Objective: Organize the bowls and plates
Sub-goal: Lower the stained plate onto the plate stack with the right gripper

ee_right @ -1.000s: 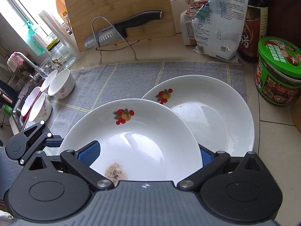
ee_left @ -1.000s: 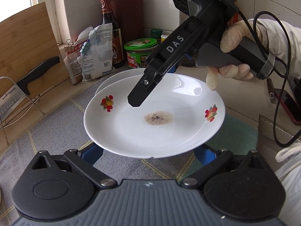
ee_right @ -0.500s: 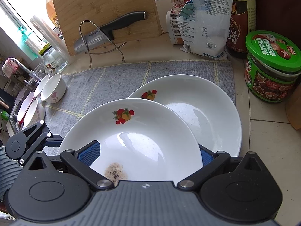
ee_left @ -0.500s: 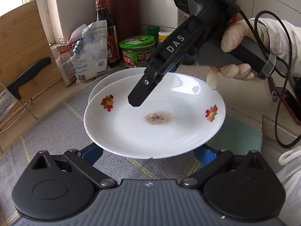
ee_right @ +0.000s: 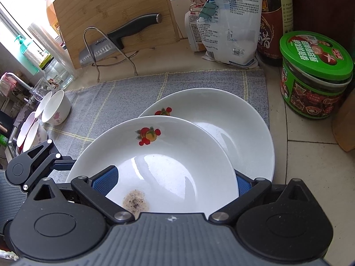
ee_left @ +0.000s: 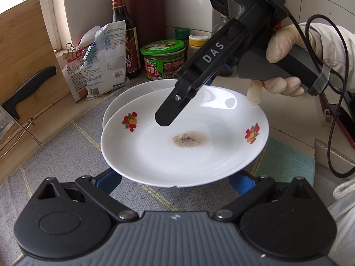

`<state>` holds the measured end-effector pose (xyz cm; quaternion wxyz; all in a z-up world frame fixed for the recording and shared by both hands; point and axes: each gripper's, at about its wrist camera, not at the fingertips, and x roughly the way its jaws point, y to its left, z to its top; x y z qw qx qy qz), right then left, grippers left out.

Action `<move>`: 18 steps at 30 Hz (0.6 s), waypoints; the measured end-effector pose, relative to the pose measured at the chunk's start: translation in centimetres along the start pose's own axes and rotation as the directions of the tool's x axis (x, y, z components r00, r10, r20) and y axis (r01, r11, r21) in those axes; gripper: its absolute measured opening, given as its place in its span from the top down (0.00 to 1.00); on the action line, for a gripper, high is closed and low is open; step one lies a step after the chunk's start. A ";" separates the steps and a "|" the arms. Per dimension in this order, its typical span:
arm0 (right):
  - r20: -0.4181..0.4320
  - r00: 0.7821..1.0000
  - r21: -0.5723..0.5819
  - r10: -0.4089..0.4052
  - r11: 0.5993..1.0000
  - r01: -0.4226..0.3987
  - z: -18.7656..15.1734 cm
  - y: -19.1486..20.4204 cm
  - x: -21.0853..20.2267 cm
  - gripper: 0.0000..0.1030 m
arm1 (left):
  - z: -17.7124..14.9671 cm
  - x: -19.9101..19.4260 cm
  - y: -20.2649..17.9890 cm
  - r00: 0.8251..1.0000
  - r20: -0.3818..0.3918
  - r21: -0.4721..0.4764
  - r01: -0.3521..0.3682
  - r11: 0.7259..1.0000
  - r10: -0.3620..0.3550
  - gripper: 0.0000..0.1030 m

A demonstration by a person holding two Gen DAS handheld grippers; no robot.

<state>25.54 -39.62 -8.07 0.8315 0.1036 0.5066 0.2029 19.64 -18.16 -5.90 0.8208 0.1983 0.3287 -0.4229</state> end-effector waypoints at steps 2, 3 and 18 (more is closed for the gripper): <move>0.000 1.000 0.002 -0.002 1.000 0.002 0.1 -0.1 0.1 0.00 | 0.1 0.2 0.1 1.000 0.000 0.001 0.001 1.000 -0.001 0.01; 0.001 1.000 0.004 -0.004 1.000 0.004 0.1 -0.1 0.1 0.00 | 0.1 0.3 0.2 1.000 -0.002 0.002 0.001 1.000 -0.001 0.01; -0.006 1.000 0.021 -0.023 1.000 0.023 0.3 -0.7 0.4 0.00 | 0.7 1.3 0.8 1.000 -0.019 0.012 0.001 1.000 -0.001 0.01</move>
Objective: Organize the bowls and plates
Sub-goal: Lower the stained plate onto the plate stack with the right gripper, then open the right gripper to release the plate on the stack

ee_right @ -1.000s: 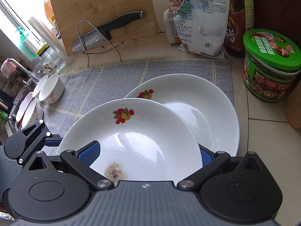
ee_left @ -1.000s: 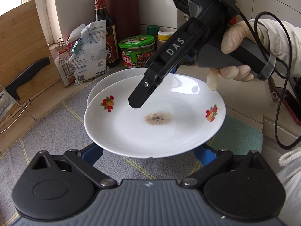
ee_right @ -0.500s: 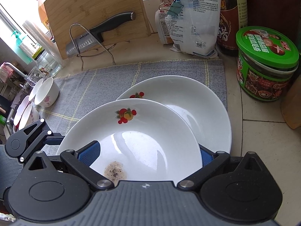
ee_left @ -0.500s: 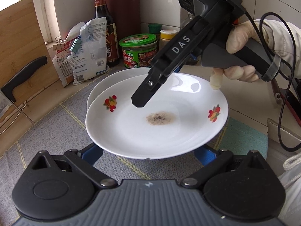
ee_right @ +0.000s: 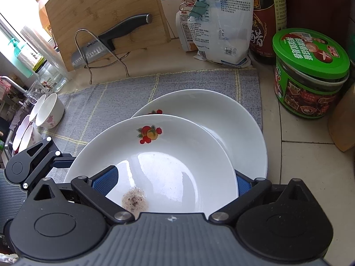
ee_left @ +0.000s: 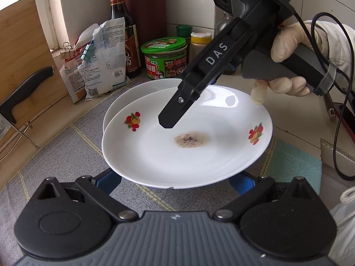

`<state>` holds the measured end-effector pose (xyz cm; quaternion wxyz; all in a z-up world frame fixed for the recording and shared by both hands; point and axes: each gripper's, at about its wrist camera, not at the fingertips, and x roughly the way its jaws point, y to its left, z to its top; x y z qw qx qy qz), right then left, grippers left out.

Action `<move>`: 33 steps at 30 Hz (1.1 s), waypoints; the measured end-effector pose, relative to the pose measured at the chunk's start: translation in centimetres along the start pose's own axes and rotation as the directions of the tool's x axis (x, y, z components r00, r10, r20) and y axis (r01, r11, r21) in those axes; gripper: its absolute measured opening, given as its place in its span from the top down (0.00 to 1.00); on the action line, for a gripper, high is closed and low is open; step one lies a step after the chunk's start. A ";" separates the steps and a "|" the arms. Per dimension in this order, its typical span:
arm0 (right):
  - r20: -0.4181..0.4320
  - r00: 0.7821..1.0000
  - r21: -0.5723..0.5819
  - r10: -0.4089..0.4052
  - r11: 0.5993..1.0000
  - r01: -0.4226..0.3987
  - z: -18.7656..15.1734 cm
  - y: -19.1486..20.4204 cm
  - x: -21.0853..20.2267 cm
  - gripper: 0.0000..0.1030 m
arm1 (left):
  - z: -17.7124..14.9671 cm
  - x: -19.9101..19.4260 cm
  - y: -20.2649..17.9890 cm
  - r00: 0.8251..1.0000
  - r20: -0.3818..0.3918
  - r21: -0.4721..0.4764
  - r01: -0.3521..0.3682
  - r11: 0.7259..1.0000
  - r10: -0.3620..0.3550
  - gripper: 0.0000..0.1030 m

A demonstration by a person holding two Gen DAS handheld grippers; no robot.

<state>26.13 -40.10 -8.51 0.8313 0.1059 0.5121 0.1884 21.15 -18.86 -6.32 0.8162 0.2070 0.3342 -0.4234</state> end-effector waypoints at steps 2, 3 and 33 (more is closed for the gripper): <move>-0.003 1.000 0.005 -0.005 1.000 0.005 0.0 -0.1 0.1 0.00 | 0.1 0.2 0.1 1.000 -0.004 0.001 0.000 1.000 0.000 0.01; -0.003 1.000 0.006 -0.006 1.000 0.006 0.1 -0.1 0.1 0.00 | 0.1 0.2 0.1 1.000 -0.005 0.002 0.000 1.000 0.000 0.01; -0.003 1.000 0.036 -0.016 0.999 0.016 -0.4 -0.8 -1.1 0.00 | 0.7 1.8 1.2 0.999 -0.028 -0.017 -0.038 0.999 0.037 0.02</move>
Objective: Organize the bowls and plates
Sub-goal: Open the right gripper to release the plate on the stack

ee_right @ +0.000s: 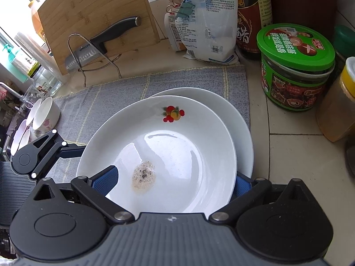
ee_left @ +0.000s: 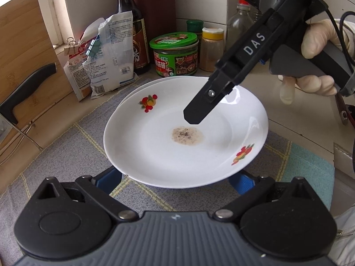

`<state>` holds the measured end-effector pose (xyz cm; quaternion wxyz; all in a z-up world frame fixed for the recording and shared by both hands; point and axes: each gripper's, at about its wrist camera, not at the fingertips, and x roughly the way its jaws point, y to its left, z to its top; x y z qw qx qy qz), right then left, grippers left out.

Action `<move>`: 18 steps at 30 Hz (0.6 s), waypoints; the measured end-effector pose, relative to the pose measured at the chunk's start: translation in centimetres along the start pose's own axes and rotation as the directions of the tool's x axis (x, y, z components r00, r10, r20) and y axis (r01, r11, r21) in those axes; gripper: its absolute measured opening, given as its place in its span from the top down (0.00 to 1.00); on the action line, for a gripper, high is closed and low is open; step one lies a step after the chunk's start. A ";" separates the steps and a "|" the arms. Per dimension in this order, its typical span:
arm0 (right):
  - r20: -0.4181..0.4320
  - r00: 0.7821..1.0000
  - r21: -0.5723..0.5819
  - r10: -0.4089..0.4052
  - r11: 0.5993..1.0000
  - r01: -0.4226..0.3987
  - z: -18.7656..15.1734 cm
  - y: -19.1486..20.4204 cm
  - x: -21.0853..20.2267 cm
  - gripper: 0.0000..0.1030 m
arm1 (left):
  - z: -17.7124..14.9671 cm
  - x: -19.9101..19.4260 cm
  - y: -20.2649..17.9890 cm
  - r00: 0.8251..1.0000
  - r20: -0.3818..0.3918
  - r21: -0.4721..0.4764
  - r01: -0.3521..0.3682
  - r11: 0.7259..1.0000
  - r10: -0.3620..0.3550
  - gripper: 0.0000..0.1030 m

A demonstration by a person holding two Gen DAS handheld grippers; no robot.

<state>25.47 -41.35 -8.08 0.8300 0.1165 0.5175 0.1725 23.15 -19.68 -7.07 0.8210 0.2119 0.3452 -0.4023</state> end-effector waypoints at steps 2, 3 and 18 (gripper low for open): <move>0.002 1.000 -0.002 -0.001 1.000 0.001 -0.1 0.0 -0.2 0.00 | 0.1 -0.1 0.1 1.000 0.002 -0.004 -0.002 1.000 0.002 0.02; 0.002 1.000 -0.002 -0.001 1.000 0.001 -0.1 0.0 -0.3 0.00 | 0.0 -0.1 0.0 1.000 0.004 -0.003 -0.005 1.000 0.005 0.02; 0.013 0.999 -0.025 -0.040 0.999 0.040 -0.8 0.5 -1.1 0.00 | 0.2 -0.3 -0.5 0.999 0.033 -0.010 -0.031 0.999 0.032 0.01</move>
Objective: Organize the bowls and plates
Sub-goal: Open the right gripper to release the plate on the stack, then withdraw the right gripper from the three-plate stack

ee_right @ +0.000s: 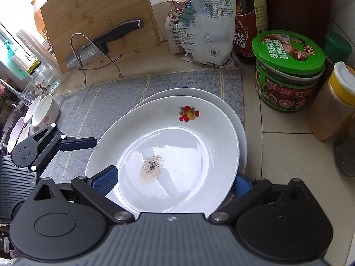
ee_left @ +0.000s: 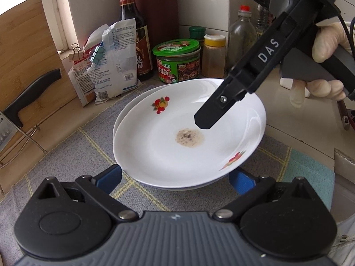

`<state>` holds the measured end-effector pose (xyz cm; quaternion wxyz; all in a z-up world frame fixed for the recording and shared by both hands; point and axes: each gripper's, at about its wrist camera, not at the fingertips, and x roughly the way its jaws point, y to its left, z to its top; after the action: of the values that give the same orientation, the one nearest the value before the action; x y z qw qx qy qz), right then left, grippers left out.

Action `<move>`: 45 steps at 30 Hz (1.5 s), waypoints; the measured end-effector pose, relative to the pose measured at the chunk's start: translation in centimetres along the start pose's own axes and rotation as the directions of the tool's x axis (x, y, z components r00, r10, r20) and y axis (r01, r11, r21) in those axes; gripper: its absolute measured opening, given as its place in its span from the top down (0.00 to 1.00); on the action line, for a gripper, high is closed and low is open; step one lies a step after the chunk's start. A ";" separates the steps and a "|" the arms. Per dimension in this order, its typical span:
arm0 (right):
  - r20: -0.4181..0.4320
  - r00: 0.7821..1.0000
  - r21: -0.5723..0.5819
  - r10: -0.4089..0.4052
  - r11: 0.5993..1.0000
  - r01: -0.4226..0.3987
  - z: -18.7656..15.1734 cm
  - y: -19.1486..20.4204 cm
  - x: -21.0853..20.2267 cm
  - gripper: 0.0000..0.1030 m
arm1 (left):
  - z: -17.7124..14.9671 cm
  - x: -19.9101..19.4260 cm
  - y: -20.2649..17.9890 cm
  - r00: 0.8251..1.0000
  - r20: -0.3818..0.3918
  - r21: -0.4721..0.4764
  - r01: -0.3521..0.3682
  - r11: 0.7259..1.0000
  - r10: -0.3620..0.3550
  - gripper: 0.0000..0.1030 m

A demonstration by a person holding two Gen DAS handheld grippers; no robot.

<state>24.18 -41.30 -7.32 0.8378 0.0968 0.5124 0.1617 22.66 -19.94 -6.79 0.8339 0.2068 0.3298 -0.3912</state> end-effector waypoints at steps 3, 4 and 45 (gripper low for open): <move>0.000 1.000 -0.015 -0.017 1.000 0.017 -0.2 0.3 -0.1 0.00 | -0.2 -0.2 -0.2 1.000 0.012 -0.005 -0.008 1.000 0.008 0.01; -0.001 1.000 -0.020 -0.022 1.000 0.022 -0.2 0.4 -0.1 0.00 | -0.3 -0.4 -0.2 1.000 0.017 -0.009 -0.010 1.000 0.010 0.01; 0.312 0.945 -0.294 -0.095 0.937 0.191 -3.4 7.6 -4.5 0.00 | -2.6 -10.3 0.8 0.944 0.196 -0.299 -0.201 0.933 0.266 0.01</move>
<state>17.94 -35.91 -2.63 0.9186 -0.0553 0.3551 0.1645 17.31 -12.55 -1.20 0.9281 0.0797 0.2536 -0.2606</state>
